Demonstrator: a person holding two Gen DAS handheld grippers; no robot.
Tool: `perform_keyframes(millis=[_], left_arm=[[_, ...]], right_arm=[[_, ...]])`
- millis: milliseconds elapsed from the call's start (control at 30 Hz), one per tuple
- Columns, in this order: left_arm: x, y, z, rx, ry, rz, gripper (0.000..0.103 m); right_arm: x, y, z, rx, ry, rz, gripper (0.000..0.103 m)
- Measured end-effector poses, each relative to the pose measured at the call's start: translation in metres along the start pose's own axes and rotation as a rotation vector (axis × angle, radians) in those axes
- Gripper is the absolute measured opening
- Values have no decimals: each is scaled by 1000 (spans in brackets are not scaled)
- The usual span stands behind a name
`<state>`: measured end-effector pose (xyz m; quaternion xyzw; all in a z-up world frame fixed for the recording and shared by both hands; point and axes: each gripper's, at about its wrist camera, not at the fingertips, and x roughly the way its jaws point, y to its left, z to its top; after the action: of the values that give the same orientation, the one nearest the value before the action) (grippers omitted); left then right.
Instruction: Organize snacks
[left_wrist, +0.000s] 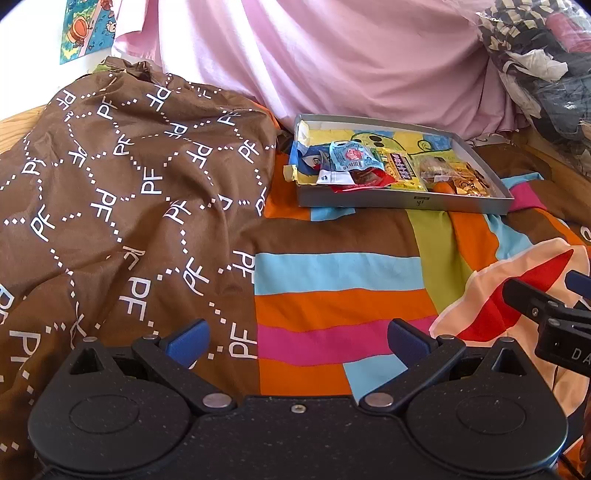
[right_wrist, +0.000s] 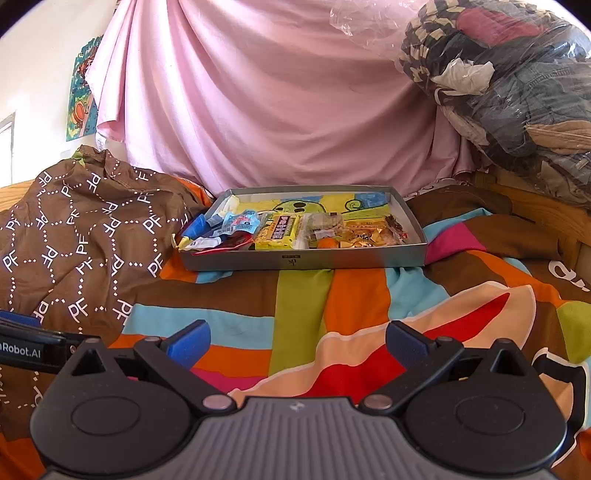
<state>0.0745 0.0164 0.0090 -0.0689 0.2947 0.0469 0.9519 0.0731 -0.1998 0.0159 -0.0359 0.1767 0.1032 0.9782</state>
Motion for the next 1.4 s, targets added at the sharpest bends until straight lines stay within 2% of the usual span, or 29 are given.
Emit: perform_keyframes(millis=[1200, 1400], left_arm=[[1, 0, -1, -18, 15, 9, 102], [2, 0, -1, -14, 38, 24, 102]], right_arm=[[1, 0, -3, 12, 20, 4, 103], [1, 0, -4, 16, 26, 4, 103]])
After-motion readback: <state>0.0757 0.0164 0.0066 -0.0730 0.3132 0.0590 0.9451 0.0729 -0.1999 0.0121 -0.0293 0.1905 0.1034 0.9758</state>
